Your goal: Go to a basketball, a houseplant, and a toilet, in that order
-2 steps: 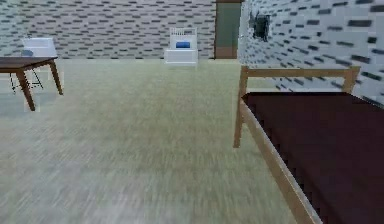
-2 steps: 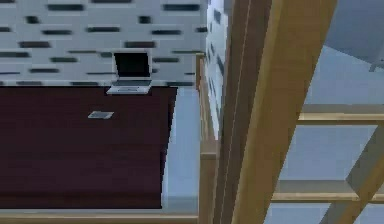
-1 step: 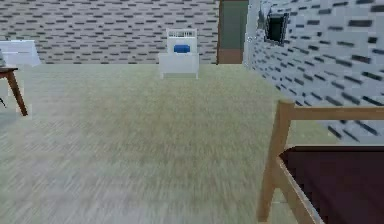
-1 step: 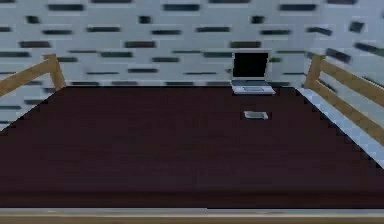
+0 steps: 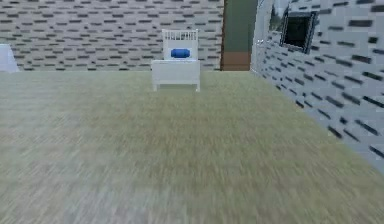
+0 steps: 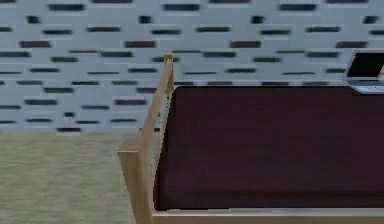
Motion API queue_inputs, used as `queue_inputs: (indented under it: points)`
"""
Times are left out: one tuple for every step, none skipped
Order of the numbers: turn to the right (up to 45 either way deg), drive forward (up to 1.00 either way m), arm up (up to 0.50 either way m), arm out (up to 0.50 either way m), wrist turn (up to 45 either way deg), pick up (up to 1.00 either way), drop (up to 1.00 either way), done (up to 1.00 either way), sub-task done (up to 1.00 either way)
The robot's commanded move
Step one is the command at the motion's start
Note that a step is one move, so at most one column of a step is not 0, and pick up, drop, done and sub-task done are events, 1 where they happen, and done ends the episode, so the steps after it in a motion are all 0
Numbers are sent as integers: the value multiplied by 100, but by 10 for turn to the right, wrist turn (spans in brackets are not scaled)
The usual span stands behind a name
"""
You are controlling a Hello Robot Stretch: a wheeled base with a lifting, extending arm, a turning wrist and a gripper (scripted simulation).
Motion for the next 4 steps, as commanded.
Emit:
queue_inputs:
  points:
    - [-60,0,0,0,0,0,0,0,0]
    - [0,50,0,0,0,0,0,0,0]
    - [180,0,0,0,0,0,0,0,0]
    - [0,100,0,0,0,0,0,0,0]
